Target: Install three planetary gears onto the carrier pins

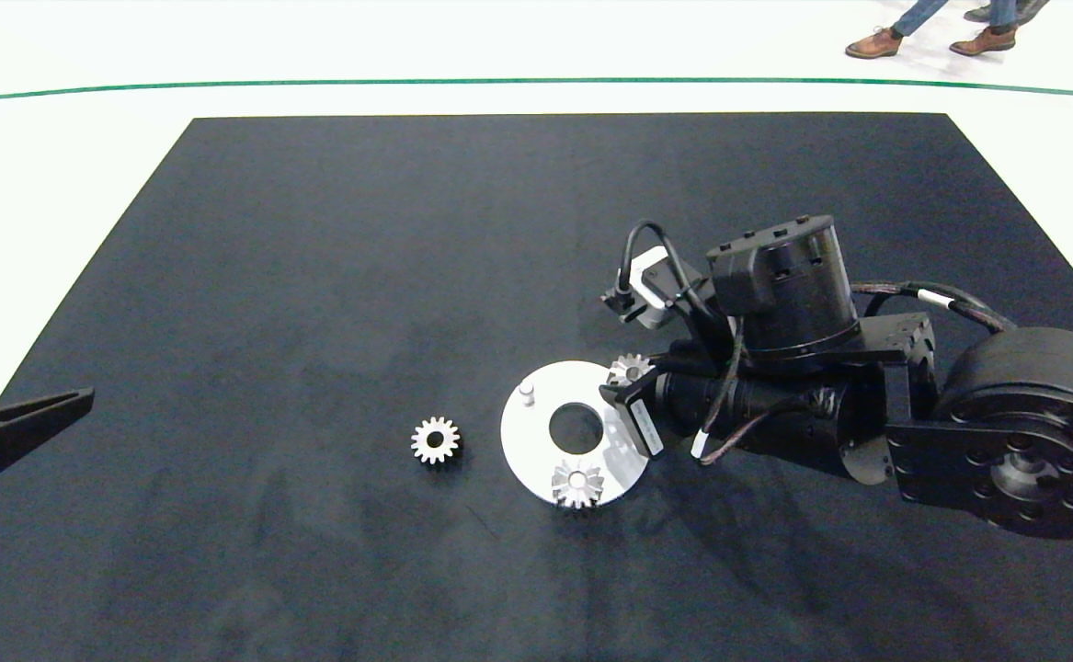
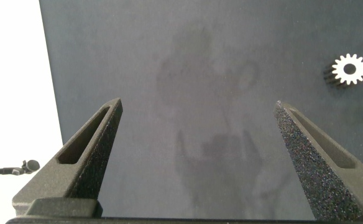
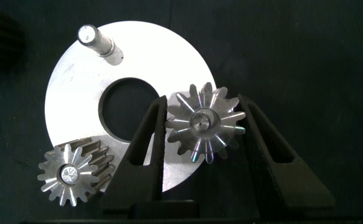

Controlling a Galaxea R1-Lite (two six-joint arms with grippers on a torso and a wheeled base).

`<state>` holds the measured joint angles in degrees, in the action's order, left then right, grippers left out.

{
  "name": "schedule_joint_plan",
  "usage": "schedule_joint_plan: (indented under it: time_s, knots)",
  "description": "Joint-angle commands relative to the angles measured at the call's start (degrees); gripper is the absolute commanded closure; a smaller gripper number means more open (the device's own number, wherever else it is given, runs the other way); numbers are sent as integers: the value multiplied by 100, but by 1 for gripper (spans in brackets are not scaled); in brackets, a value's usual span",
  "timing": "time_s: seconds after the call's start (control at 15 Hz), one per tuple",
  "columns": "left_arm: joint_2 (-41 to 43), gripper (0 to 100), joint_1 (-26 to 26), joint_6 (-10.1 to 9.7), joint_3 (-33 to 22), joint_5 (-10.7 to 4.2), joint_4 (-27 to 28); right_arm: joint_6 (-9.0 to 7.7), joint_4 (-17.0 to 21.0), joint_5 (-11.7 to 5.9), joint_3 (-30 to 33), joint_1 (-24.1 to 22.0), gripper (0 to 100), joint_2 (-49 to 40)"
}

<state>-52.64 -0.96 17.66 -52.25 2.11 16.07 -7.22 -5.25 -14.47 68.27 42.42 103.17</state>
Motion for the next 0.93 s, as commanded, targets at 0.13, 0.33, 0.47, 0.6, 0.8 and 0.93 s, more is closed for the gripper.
schedule_joint_plan:
  time_s: [0.13, 0.33, 0.47, 0.6, 0.8, 0.93]
  knots:
    - [-1, 0, 0, 9, -5, 0, 46, -8, 139, -3, 2, 3, 100, -42]
    - [-1, 0, 0, 9, -5, 0, 46, -8, 139, -3, 2, 3, 100, 1]
    - [-1, 0, 0, 9, -5, 0, 46, -8, 104, -12, 2, -15, 100, 1]
    - [-1, 0, 0, 9, -5, 0, 54, 1, 86, -3, 2, -32, 0, 1]
    - [-1, 0, 0, 9, -5, 0, 54, 1, 86, -3, 2, -32, 0, 1]
    - [-1, 0, 0, 9, -5, 0, 54, 1, 77, 14, 2, -32, 0, 1]
